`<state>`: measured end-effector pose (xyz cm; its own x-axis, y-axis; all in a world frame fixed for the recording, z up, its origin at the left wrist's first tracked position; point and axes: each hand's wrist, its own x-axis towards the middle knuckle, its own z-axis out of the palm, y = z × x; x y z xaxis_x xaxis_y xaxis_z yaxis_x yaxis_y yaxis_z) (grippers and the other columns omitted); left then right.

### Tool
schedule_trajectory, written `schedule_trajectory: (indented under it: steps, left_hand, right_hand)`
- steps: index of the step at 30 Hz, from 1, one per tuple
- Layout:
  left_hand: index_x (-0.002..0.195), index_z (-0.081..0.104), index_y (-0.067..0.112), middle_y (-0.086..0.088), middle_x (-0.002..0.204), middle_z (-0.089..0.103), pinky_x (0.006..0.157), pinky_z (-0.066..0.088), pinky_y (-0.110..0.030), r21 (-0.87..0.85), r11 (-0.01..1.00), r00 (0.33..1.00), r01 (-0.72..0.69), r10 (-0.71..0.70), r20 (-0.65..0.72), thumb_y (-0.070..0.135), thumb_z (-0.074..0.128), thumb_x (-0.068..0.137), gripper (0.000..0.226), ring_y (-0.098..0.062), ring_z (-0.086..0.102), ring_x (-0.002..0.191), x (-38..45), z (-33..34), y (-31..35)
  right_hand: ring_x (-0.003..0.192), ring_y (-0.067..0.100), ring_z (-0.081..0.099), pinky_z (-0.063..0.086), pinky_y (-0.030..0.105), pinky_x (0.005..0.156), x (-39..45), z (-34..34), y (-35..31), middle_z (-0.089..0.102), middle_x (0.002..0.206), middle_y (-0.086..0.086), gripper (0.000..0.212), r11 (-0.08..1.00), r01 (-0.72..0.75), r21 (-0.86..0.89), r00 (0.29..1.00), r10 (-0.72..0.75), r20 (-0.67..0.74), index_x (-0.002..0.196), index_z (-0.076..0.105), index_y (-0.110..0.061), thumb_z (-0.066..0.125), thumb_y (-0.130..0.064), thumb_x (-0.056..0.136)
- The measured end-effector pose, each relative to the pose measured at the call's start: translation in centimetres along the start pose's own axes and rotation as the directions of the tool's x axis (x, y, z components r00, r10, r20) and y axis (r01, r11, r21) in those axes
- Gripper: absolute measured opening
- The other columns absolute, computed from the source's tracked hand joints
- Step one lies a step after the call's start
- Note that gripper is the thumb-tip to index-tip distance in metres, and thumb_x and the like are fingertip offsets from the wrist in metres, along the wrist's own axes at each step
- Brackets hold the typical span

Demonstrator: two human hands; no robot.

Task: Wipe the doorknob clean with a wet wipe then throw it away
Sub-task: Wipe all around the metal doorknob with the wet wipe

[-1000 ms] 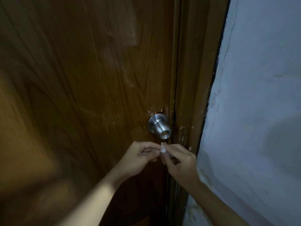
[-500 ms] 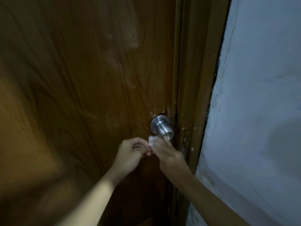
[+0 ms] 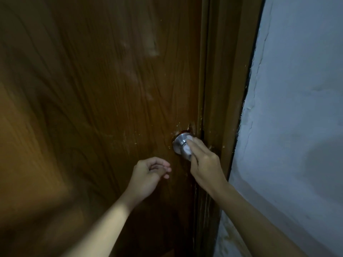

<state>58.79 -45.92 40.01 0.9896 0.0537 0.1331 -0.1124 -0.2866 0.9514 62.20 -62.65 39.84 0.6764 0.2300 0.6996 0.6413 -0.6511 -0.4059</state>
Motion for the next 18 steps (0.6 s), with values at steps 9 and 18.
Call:
schedule_trajectory:
  steps: [9, 18]
  left_hand:
    - [0.08, 0.068, 0.021, -0.001, 0.079, 0.074, 0.053, 0.046, -0.008, 0.012, 1.0, 0.999, -0.027, 0.027, 0.023, 0.004, 0.057, 0.085, 0.021, -0.007, 0.068, 0.068, 0.2, 0.7, 0.5]
    - [0.081, 0.068, 0.021, -0.001, 0.079, 0.074, 0.053, 0.046, -0.009, 0.019, 0.999, 0.999, -0.033, 0.033, 0.021, 0.006, 0.058, 0.085, 0.019, -0.009, 0.069, 0.068, -0.4, 0.0, 0.8]
  right_hand:
    - [0.044, 0.0, 0.052, 0.034, 0.01, 0.04, -2.1, -0.4, 0.0, 0.057, 0.053, -0.004, 0.016, 0.888, -0.356, 0.291, 0.927, 0.374, -0.006, 0.093, 0.069, -0.007, 0.053, -0.007, 0.09]
    - [0.122, 0.018, 0.049, 0.03, 0.014, 0.103, -0.5, -0.5, -1.0, 0.057, 0.128, 0.014, 0.034, 0.994, -0.078, 0.075, 0.995, 0.083, -0.061, 0.12, 0.056, -0.004, 0.052, 0.002, 0.087]
